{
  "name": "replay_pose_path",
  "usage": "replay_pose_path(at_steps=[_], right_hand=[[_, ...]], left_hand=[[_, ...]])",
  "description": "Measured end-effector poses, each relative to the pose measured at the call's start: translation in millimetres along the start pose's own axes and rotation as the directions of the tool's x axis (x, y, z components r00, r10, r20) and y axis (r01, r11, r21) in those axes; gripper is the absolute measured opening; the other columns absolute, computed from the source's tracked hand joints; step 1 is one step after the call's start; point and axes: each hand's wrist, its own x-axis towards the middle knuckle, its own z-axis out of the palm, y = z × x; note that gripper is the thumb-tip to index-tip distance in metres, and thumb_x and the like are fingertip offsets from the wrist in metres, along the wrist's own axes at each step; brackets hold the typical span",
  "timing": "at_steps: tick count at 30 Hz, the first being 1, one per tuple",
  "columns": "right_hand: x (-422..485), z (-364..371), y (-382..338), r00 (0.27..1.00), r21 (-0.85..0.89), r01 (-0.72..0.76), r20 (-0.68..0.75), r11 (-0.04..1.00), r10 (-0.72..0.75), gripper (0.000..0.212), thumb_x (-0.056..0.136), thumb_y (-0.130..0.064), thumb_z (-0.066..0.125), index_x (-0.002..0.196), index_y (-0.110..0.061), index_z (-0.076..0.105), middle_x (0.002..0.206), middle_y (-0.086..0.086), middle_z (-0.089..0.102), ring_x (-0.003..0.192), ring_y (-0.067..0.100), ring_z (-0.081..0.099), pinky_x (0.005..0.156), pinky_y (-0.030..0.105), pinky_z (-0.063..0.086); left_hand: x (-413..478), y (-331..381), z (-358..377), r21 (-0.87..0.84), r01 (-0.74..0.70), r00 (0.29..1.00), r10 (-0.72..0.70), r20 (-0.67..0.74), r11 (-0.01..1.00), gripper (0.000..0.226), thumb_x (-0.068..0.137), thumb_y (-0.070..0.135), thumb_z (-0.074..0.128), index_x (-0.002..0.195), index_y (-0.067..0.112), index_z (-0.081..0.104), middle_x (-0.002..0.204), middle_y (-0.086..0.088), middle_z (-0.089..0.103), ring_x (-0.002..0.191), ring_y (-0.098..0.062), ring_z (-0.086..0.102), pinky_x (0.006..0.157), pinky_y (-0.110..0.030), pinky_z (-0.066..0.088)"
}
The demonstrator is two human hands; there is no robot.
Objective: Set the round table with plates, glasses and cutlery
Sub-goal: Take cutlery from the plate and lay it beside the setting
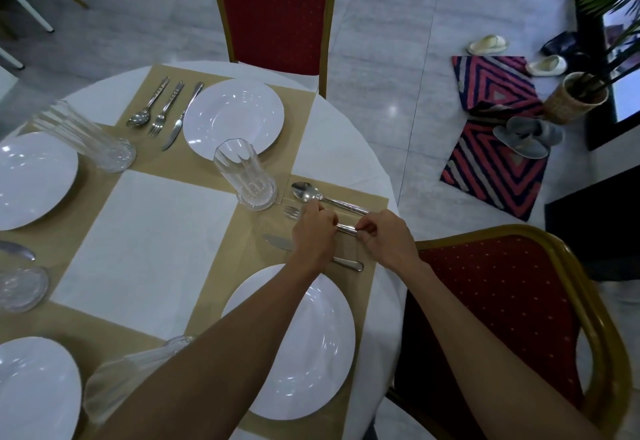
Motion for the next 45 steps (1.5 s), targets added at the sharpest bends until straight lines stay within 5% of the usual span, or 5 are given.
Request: replay_pose_path(at_steps=[8, 23, 33, 45], right_hand=[[-4, 0, -1, 1.0, 0.029, 0.003, -0.026, 1.0, -0.002, 0.009, 0.085, -0.022, 0.071, 0.092, -0.024, 0.077, 0.094, -0.005, 0.066, 0.084, 0.011, 0.061, 0.072, 0.026, 0.047], [32, -19, -3, 0.999, 0.022, -0.005, -0.052, 1.0, 0.006, 0.013, 0.085, -0.024, 0.068, 0.096, -0.029, 0.074, 0.099, -0.006, 0.065, 0.094, 0.014, 0.061, 0.083, 0.035, 0.052], [49, -30, -2, 0.999, -0.098, 0.052, 0.015, 0.994, -0.051, 0.011, 0.085, -0.017, 0.068, 0.09, -0.025, 0.074, 0.098, -0.003, 0.066, 0.096, 0.019, 0.062, 0.082, 0.039, 0.054], [51, -27, 2, 0.999, -0.089, 0.033, 0.007, 0.995, -0.033, 0.007, 0.085, -0.022, 0.07, 0.09, -0.019, 0.074, 0.091, -0.006, 0.067, 0.092, 0.015, 0.061, 0.078, 0.035, 0.052]], left_hand=[[1, -15, -1, -0.043, -0.026, 1.0, 0.026, 0.006, 0.999, 0.013, 0.088, 0.018, 0.068, 0.098, 0.015, 0.075, 0.105, -0.007, 0.058, 0.112, -0.022, 0.048, 0.079, -0.033, 0.044], [16, -12, -20, -0.067, -0.074, 0.994, 0.069, -0.081, 0.995, 0.022, 0.092, 0.008, 0.061, 0.11, 0.01, 0.073, 0.114, -0.01, 0.058, 0.116, -0.023, 0.047, 0.085, -0.032, 0.046], [50, -19, -16, 0.205, -0.224, 0.968, 0.242, -0.066, 0.953, 0.023, 0.087, 0.007, 0.065, 0.104, 0.016, 0.076, 0.1, -0.006, 0.066, 0.106, -0.026, 0.05, 0.084, -0.033, 0.047], [57, -25, -10, 0.18, -0.232, 0.966, 0.248, -0.071, 0.956, 0.016, 0.089, 0.014, 0.064, 0.096, 0.016, 0.078, 0.094, -0.005, 0.066, 0.1, -0.025, 0.052, 0.081, -0.034, 0.047]])
